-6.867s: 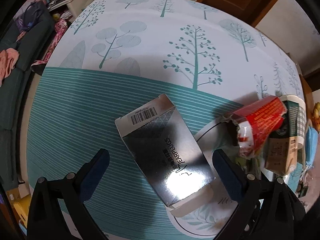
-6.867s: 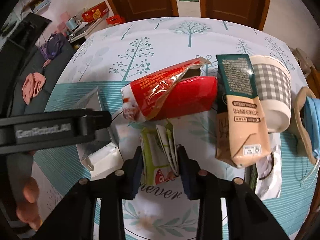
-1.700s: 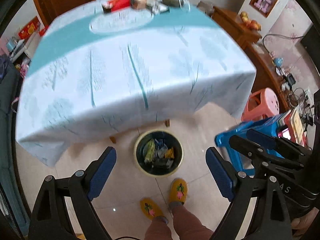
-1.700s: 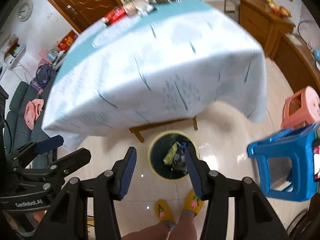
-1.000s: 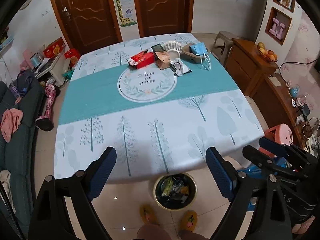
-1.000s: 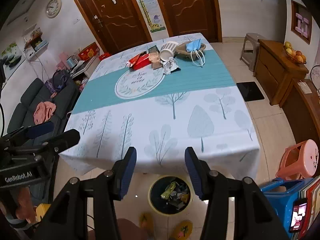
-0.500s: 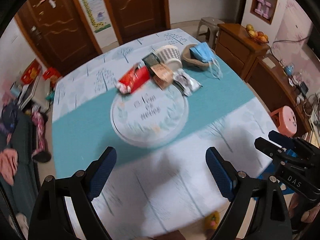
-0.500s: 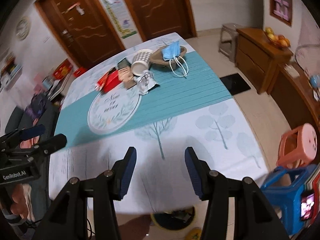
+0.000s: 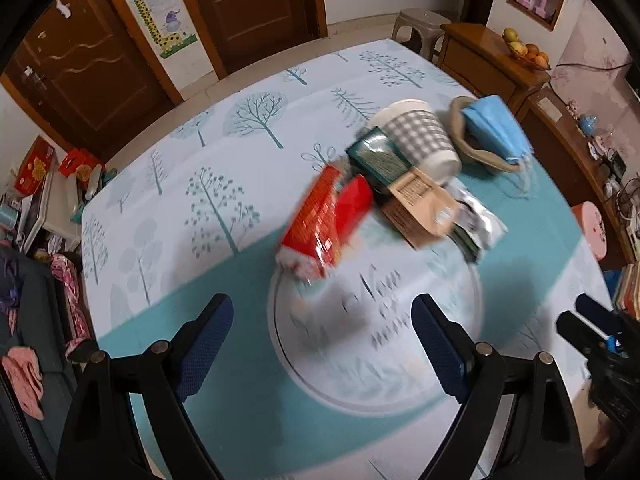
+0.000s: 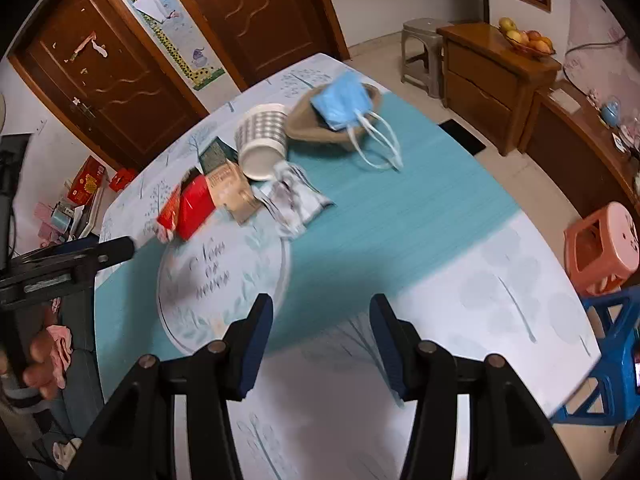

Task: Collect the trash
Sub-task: 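Grasp the red cylindrical wrapper with the left tool while the right tool grasps the kraft carton, then lift the red wrapper and kraft carton and carry them over the bin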

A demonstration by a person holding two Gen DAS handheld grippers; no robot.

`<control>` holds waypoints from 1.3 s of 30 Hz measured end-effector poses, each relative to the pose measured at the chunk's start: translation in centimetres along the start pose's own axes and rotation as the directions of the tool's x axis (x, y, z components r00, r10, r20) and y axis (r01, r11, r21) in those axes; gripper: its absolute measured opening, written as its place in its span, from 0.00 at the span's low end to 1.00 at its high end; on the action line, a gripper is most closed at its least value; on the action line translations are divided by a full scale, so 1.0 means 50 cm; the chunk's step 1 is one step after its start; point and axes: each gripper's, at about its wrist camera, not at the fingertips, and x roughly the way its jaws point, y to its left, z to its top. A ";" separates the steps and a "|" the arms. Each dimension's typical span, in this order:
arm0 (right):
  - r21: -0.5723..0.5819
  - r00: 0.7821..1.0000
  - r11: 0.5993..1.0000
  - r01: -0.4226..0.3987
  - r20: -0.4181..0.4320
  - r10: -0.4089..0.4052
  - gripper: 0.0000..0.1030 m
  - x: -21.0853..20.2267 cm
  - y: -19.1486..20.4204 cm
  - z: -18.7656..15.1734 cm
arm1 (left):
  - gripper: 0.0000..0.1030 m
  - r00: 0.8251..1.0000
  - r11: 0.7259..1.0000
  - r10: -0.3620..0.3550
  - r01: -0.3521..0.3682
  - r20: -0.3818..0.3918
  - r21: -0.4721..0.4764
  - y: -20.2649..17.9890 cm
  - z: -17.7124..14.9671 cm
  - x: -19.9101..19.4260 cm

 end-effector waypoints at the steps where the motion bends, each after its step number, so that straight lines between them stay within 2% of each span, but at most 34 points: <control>1: -0.006 1.000 1.000 -0.003 0.005 0.003 0.49 0.008 0.010 0.012 | 0.87 1.000 1.000 0.002 -0.002 -0.011 0.009 0.003 0.012 0.020; 9: -0.066 0.999 0.998 -0.023 0.023 0.024 0.56 0.081 0.075 0.085 | 0.84 0.998 0.999 0.007 -0.005 -0.063 0.041 0.014 0.070 0.146; 13: -0.091 1.000 0.996 -0.022 0.014 0.023 0.60 0.124 0.096 0.104 | 0.74 0.997 0.999 -0.003 0.007 -0.079 0.050 0.017 0.093 0.186; 18: -0.101 1.000 0.994 -0.031 -0.007 0.030 0.62 0.168 0.115 0.123 | 0.71 0.994 0.996 -0.036 0.043 -0.102 0.072 0.019 0.109 0.226; 20: -0.116 1.000 0.993 -0.028 -0.015 0.027 0.63 0.185 0.126 0.127 | 0.60 0.992 0.995 -0.060 0.068 -0.109 0.076 0.022 0.112 0.237; 21: -0.125 1.000 0.992 -0.024 -0.018 0.022 0.64 0.192 0.130 0.127 | 0.51 0.990 0.993 -0.079 0.088 -0.116 0.075 0.023 0.112 0.240; 22: -0.131 1.000 0.991 -0.020 -0.021 0.017 0.64 0.197 0.134 0.127 | 0.50 0.989 0.992 -0.099 0.107 -0.111 0.067 0.027 0.113 0.240; 26: -0.159 1.000 0.987 -0.012 -0.028 0.007 0.65 0.220 0.151 0.131 | 0.47 0.992 0.992 -0.095 0.101 -0.089 0.069 0.043 0.098 0.233; 33: -0.226 0.999 0.974 0.031 -0.030 -0.039 0.65 0.255 0.190 0.132 | 0.45 0.992 0.995 -0.096 0.098 -0.085 0.017 0.087 0.033 0.197; 34: -0.235 0.999 0.971 0.036 -0.030 -0.045 0.65 0.258 0.193 0.130 | 0.45 0.991 0.995 -0.101 0.102 -0.087 0.005 0.093 0.024 0.192; 35: -0.243 0.998 0.969 0.043 -0.026 -0.051 0.58 0.258 0.196 0.128 | 0.45 0.990 0.994 -0.107 0.107 -0.089 -0.009 0.098 0.013 0.186; 36: -0.250 0.998 0.967 0.045 -0.023 -0.052 0.36 0.258 0.197 0.129 | 0.45 0.990 0.994 -0.111 0.109 -0.089 -0.022 0.099 0.003 0.177; 39: -0.267 1.000 0.964 0.007 -0.011 -0.010 0.34 0.227 0.204 0.117 | 0.45 0.989 0.992 -0.123 0.119 -0.078 -0.052 0.109 -0.017 0.152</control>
